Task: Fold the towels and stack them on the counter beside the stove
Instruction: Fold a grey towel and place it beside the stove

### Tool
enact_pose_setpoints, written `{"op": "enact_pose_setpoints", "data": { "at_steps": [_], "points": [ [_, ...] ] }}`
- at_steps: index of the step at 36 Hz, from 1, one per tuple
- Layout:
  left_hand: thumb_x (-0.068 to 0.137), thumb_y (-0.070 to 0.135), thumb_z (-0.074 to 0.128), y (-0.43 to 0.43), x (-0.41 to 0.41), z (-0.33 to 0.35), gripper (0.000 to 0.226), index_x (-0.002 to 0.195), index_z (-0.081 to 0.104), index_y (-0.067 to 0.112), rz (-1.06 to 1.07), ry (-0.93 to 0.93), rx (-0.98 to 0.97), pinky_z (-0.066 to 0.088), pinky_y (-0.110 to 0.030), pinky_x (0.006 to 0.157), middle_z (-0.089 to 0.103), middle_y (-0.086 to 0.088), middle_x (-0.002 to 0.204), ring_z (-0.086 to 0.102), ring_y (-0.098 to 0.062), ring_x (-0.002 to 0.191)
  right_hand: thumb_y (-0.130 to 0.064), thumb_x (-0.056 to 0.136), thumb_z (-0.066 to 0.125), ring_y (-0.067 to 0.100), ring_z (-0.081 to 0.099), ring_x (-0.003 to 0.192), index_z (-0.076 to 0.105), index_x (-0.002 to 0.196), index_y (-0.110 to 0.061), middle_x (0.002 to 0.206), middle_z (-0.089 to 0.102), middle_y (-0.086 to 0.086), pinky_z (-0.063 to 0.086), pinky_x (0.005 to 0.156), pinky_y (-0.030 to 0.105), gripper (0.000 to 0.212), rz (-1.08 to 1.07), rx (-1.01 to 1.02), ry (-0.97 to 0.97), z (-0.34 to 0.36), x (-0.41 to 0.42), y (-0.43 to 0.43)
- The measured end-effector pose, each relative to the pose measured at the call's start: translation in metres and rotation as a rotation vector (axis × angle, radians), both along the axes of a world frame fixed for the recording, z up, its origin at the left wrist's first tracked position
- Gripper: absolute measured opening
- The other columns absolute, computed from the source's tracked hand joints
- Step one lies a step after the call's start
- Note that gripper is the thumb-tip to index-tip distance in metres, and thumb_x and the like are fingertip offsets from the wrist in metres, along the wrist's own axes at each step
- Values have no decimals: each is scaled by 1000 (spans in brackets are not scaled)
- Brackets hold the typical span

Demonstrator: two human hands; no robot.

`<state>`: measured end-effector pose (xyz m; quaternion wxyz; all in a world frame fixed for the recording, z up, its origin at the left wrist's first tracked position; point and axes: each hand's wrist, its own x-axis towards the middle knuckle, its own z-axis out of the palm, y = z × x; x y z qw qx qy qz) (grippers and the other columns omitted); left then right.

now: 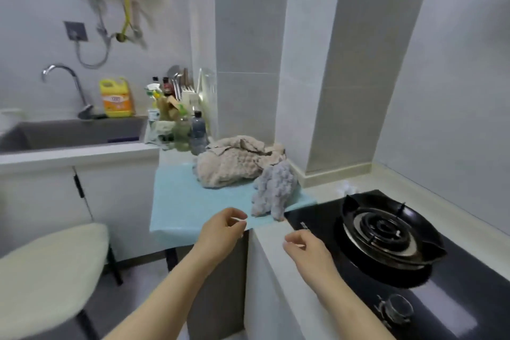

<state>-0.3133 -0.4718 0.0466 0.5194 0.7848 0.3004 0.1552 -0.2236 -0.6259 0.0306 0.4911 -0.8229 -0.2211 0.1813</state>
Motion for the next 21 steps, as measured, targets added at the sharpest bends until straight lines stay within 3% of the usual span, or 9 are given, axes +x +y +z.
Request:
{"op": "enact_pose_setpoints", "data": {
  "at_steps": [4, 10, 12, 16, 19, 21],
  "points": [
    [93, 16, 49, 56, -12, -10, 14, 96, 59, 25, 57, 7, -13, 48, -24, 70, 64, 3, 94, 63, -12, 87, -16, 90, 56, 7, 53, 88, 58, 92, -22, 98, 58, -8, 37, 61, 7, 7, 23, 16, 44, -13, -1, 63],
    [95, 14, 47, 117, -6, -25, 16, 99, 60, 23, 140, -7, -59, 49, -29, 79, 65, 1, 96, 63, -7, 82, -12, 91, 54, 9, 52, 94, 57, 93, -20, 94, 57, -8, 34, 64, 5, 9, 33, -9, 87, -32, 9, 123],
    [96, 14, 43, 132, 2, -32, 19, 101, 60, 22, 124, 21, -102, 49, -26, 76, 65, -1, 99, 62, -9, 83, -12, 91, 53, 10, 51, 94, 55, 95, -21, 99, 57, -6, 39, 67, 15, 10, 21, -27, 72, -37, 19, 134],
    [97, 17, 42, 157, 23, -43, 18, 103, 57, 25, 76, 82, -142, 49, -26, 76, 63, 0, 99, 62, -9, 82, -10, 89, 54, 19, 47, 108, 55, 104, -20, 116, 54, 4, 37, 88, 27, 18, -72, -96, -30, -50, 54, 153],
    [95, 17, 44, 174, 42, -50, 17, 103, 57, 25, 66, 97, -166, 48, -24, 73, 63, 2, 97, 62, -8, 80, -11, 85, 58, 28, 44, 116, 54, 121, -16, 127, 48, 12, 37, 99, 36, 36, -170, -165, -88, -60, 80, 169],
    [95, 17, 45, 184, 57, -54, 17, 102, 57, 25, 66, 108, -181, 47, -22, 70, 62, 1, 96, 61, -7, 78, -13, 83, 61, 33, 37, 126, 44, 134, -16, 138, 40, 14, 33, 105, 43, 54, -227, -181, -95, -62, 96, 180]
  ]
}}
